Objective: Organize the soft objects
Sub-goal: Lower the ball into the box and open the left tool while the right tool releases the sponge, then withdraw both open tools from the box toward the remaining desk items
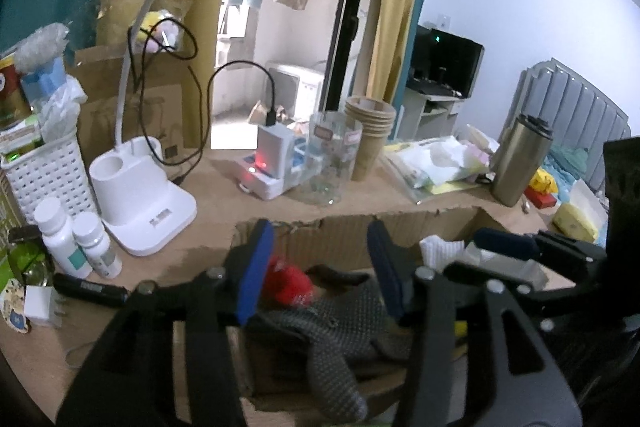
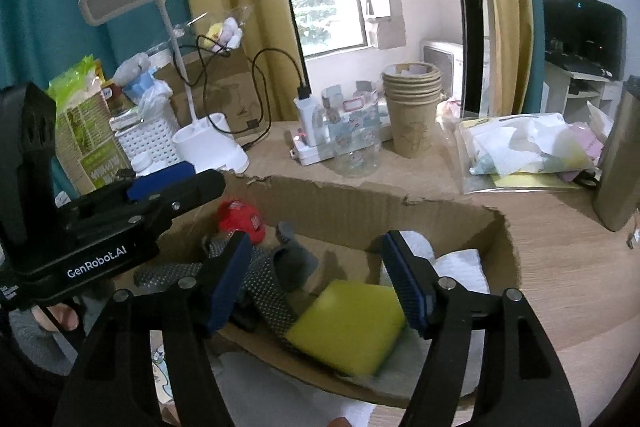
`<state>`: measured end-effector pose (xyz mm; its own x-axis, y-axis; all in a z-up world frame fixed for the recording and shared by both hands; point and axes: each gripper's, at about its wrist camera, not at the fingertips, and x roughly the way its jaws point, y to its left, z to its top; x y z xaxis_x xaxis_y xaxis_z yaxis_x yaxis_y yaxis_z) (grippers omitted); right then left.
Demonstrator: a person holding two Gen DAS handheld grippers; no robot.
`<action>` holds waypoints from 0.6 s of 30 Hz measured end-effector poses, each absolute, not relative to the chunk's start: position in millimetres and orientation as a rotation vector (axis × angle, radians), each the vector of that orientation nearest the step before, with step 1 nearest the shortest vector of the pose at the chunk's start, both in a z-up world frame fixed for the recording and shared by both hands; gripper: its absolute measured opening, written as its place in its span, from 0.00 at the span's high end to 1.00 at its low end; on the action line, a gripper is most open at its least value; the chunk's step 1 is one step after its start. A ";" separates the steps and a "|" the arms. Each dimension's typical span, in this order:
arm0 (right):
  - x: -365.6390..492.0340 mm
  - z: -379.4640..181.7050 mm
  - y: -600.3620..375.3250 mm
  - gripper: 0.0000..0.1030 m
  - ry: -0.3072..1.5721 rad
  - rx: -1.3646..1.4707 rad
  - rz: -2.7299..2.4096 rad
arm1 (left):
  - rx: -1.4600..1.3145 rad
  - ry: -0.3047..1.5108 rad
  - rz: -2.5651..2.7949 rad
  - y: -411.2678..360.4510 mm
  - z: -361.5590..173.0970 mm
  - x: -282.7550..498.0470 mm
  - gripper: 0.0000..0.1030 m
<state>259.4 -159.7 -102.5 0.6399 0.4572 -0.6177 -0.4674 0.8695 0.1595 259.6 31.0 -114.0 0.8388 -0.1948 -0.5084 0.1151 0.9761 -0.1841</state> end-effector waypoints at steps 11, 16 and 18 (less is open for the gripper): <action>246.4 -85.8 -188.9 0.31 0.646 0.029 0.489 | -0.165 0.503 -0.147 37.6 -93.7 238.8 0.40; 235.7 -74.3 -198.6 0.31 0.629 0.040 0.468 | -0.177 0.460 -0.158 39.0 -78.7 223.1 0.35; 231.6 -70.9 -200.8 0.31 0.622 0.032 0.456 | -0.182 0.456 -0.166 38.8 -74.0 219.5 0.35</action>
<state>231.6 -200.8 -70.9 0.7171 0.4212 -0.5554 -0.4022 0.9008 0.1638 219.5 38.8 -74.0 0.8847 -0.1995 -0.4213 0.1185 0.9703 -0.2108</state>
